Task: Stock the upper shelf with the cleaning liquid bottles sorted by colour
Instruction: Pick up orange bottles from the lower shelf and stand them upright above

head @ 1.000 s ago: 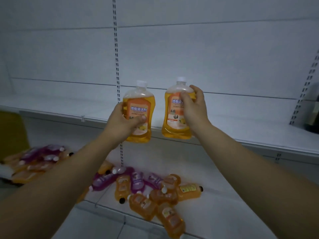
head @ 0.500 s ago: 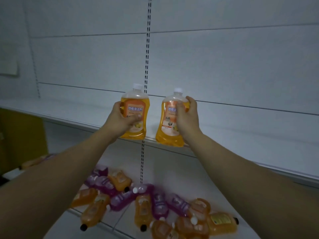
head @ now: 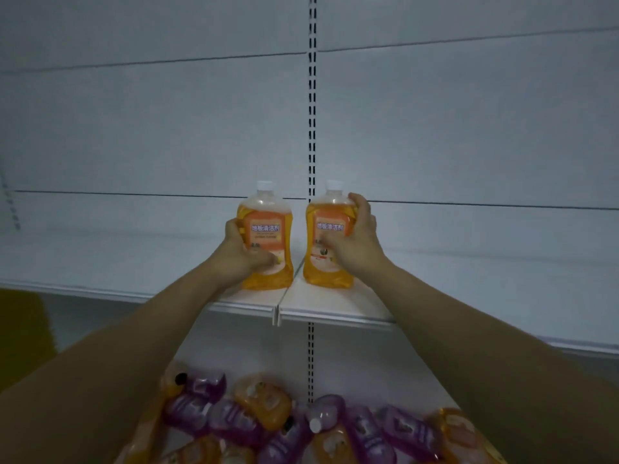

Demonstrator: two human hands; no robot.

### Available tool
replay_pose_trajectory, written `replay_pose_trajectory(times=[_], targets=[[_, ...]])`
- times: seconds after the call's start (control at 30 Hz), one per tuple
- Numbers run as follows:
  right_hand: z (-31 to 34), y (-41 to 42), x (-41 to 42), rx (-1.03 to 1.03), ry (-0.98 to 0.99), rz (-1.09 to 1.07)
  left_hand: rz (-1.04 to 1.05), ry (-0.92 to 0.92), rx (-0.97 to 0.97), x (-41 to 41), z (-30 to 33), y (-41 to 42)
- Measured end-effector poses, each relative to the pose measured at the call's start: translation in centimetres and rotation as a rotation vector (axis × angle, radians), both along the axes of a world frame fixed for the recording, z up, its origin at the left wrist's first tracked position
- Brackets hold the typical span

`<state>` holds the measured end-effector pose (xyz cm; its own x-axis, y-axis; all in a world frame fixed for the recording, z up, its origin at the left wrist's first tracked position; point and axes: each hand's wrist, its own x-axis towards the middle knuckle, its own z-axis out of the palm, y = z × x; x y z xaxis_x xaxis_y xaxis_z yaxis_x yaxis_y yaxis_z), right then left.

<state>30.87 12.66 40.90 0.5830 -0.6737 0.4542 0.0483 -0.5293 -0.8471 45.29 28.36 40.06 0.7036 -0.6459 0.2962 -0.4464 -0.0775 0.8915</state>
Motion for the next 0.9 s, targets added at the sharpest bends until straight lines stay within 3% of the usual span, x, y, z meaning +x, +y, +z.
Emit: replay_pose_trajectory(times=[0.1,0.27,0.6,0.9], targets=[[0.3,-1.1,2.2,-0.065,0.082,0.016,-0.076,-0.075,0.113,2.4,0.3,-0.7],[0.4,-4.1,5.5,-0.136,0.129,0.020,-0.101,-0.171,0.123,4.6,0.7,-3.0],[-0.1,-9.0,10.6,-0.261,0.195,-0.128,0.020,-0.142,0.035,8.8,0.1,-8.1],[-0.4,-8.4,11.5,-0.342,0.281,-0.206,-0.002,-0.227,0.203,12.3,0.3,-9.5]])
